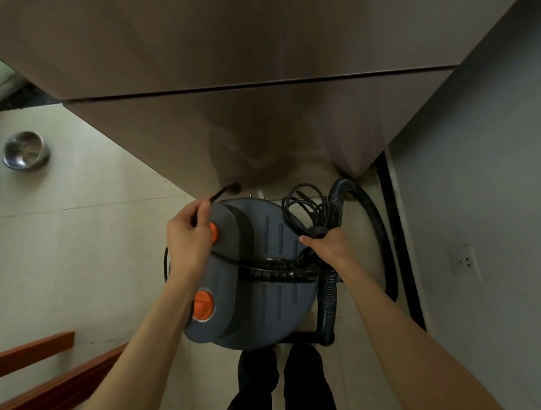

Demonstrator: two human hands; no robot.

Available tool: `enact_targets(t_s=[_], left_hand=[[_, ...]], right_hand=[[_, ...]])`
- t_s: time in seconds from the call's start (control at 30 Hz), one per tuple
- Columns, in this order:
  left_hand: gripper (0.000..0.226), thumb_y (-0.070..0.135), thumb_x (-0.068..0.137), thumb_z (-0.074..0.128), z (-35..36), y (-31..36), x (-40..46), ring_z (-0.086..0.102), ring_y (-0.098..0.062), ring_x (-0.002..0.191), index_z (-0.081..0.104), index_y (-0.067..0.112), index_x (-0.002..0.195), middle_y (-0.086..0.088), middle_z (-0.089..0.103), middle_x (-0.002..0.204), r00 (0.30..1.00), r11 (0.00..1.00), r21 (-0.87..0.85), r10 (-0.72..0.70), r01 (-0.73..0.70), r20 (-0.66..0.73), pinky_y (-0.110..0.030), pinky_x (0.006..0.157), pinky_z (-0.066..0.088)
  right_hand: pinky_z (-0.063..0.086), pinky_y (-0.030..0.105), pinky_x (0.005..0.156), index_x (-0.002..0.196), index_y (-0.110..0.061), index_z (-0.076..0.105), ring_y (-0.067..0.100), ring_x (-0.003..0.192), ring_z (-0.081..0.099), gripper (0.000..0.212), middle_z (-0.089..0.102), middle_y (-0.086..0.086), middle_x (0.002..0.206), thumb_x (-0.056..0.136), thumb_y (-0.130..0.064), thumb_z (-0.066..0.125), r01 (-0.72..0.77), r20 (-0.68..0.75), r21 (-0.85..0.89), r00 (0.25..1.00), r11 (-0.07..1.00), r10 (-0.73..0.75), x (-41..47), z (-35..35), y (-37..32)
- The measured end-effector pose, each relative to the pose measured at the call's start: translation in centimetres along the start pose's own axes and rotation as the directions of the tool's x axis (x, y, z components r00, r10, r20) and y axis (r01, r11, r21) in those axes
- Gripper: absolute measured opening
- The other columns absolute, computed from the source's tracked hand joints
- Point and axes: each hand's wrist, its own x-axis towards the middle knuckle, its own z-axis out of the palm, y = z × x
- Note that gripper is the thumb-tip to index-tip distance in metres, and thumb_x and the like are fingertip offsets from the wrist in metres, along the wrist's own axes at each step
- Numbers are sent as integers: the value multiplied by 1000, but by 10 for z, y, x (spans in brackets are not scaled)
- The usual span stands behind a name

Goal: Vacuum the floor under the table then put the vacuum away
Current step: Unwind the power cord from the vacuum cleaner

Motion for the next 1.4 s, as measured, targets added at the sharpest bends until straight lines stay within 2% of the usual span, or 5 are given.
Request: enact_targets(t_s=[0.2, 0.5, 0.7, 1.0, 1.4], left_hand=[[35, 8, 98, 42, 15, -40, 5, 55, -7, 79, 50, 9, 133, -8, 63, 101, 938, 951, 301, -43, -67, 343, -5, 60, 38], [20, 22, 90, 60, 72, -24, -34, 49, -13, 105, 66, 15, 108, -2, 49, 107, 866, 903, 268, 185, -337, 464, -20, 95, 35], [39, 38, 91, 57, 86, -26, -51, 57, -12, 106, 58, 14, 121, -1, 63, 114, 683, 951, 309, -240, 22, 690, -19, 88, 44], [28, 21, 87, 66, 96, -37, -63, 55, -8, 92, 54, 10, 109, 4, 59, 98, 759, 963, 161, -268, 215, 594, -14, 73, 42], [28, 16, 89, 62, 99, -53, -76, 55, -16, 103, 53, 9, 115, 2, 58, 102, 821, 973, 232, -128, -6, 556, -25, 90, 40]], right_hand=[[52, 41, 91, 122, -7, 52, 24, 96, 64, 54, 65, 12, 108, 77, -26, 75, 35, 111, 195, 992, 980, -57, -9, -13, 2], [50, 16, 72, 117, -12, 53, 10, 93, 63, 33, 64, 7, 112, 87, -18, 67, 162, 172, 464, 948, 871, -268, -60, -26, 18], [51, 14, 80, 119, -24, 55, 4, 98, 61, 28, 65, -7, 102, 97, -8, 48, 186, 248, 509, 903, 840, -350, -70, -30, 26], [52, 31, 89, 94, -16, 58, 22, 97, 65, 12, 68, 11, 103, 90, -4, 59, 166, 159, 562, 940, 811, -302, -73, -23, 39], [52, 28, 77, 81, -15, 64, 15, 76, 65, 10, 69, 3, 79, 86, -23, 69, 425, -74, -101, 898, 899, -433, -80, -38, 30]])
